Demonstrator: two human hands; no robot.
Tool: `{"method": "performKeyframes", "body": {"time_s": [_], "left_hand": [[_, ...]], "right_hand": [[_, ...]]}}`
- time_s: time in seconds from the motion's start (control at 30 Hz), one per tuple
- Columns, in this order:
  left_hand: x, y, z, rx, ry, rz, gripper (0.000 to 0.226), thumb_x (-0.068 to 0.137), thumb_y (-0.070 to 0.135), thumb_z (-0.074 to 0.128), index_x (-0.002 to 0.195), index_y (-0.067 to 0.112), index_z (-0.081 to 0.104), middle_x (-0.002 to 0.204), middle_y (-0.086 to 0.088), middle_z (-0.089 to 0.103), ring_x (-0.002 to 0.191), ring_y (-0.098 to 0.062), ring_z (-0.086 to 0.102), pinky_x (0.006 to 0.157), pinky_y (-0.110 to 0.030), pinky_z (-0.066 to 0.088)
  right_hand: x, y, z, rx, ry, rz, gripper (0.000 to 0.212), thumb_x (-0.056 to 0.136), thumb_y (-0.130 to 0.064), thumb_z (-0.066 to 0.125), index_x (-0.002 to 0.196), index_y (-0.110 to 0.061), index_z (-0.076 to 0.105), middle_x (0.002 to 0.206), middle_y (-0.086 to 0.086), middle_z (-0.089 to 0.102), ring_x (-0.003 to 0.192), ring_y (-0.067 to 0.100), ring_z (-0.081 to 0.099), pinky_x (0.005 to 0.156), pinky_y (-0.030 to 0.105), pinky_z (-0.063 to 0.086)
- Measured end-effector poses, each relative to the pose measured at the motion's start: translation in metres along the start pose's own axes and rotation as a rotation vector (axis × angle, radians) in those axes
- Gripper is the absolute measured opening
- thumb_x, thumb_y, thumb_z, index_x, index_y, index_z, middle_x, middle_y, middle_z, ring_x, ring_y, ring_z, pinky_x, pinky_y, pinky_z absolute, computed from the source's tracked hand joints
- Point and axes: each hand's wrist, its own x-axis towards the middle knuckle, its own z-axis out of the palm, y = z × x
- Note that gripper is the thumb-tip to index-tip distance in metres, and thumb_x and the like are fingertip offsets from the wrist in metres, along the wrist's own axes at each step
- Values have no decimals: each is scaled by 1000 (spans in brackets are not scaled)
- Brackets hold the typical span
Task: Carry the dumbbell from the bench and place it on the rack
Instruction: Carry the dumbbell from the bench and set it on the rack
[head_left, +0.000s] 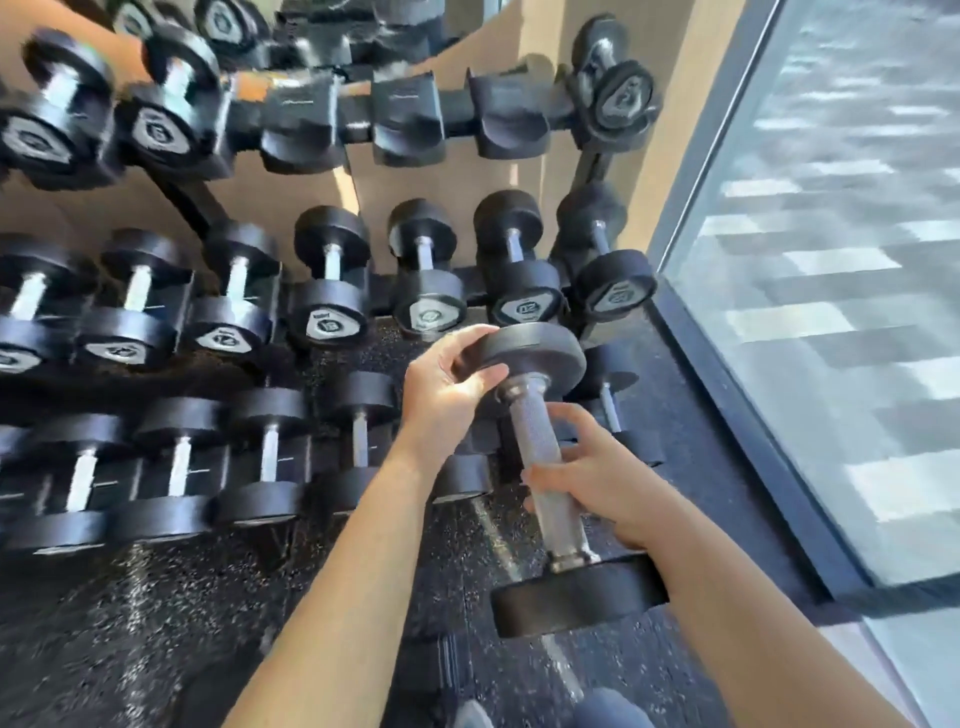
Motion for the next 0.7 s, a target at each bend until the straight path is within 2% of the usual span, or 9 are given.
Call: {"method": "performKeyframes", "body": {"time_s": [0.07, 0.13, 0.2, 0.27, 0.33, 0.37, 0.5, 0.57, 0.7], "left_hand": [[25, -1, 13, 13, -33, -7, 38, 73, -8, 66, 107, 9, 62, 107, -15, 65, 102, -28, 60, 95, -41, 46], [48, -2, 29, 4, -59, 1, 37, 73, -8, 66, 107, 9, 62, 108, -14, 65, 102, -26, 60, 95, -40, 46], [72, -6, 47, -1, -83, 16, 37, 74, -7, 65, 104, 13, 63, 106, -11, 66, 102, -23, 60, 95, -37, 46], [96, -11, 65, 8, -98, 25, 37, 75, -5, 64, 102, 19, 63, 103, -5, 66, 97, -13, 62, 89, -28, 48], [126, -17, 88, -10, -93, 3, 37, 75, -5, 64, 104, 19, 63, 101, -2, 66, 90, -1, 62, 80, -15, 48], [140, -19, 99, -5, -80, 2, 37, 76, -5, 64, 105, 18, 63, 103, -2, 66, 90, 1, 62, 79, -12, 48], [197, -24, 136, 127, -28, 51, 38, 76, -1, 65, 110, 14, 62, 111, -8, 65, 103, -16, 59, 92, -30, 47], [222, -26, 147, 135, -7, 64, 38, 75, -1, 66, 110, 16, 62, 108, -5, 66, 101, -14, 60, 90, -27, 48], [267, -31, 156, 142, 29, 47, 39, 75, -2, 66, 109, 15, 62, 105, -2, 65, 94, -7, 60, 85, -17, 48]], "right_hand": [[15, -7, -15, 33, 38, 11, 54, 78, 2, 62, 117, -29, 39, 93, 15, 64, 75, 32, 64, 78, 47, 56], [31, -11, -34, 78, 62, 15, 55, 79, 3, 61, 120, -27, 39, 85, 11, 65, 65, 25, 65, 62, 33, 57], [48, -16, -56, 89, 90, 22, 56, 80, 2, 61, 121, -28, 38, 78, 8, 64, 52, 15, 64, 46, 20, 51], [67, -19, -78, 85, 116, 20, 54, 80, 1, 61, 119, -29, 39, 78, 8, 63, 52, 15, 64, 49, 23, 52], [91, -21, -106, 92, 124, 5, 52, 79, 3, 60, 115, -28, 40, 80, 10, 61, 59, 24, 63, 61, 34, 56], [103, -24, -121, 89, 126, -2, 51, 79, 4, 60, 113, -28, 40, 82, 11, 61, 62, 28, 62, 64, 36, 55], [147, -42, -176, 51, 109, -11, 48, 79, 3, 60, 107, -30, 41, 85, 14, 59, 74, 31, 60, 68, 36, 52], [167, -53, -195, 26, 88, -12, 48, 79, 3, 60, 107, -31, 41, 87, 16, 60, 76, 31, 60, 66, 35, 51], [207, -73, -220, -8, 64, 12, 53, 79, 2, 61, 118, -26, 40, 99, 26, 60, 76, 29, 58, 56, 29, 46]]}}
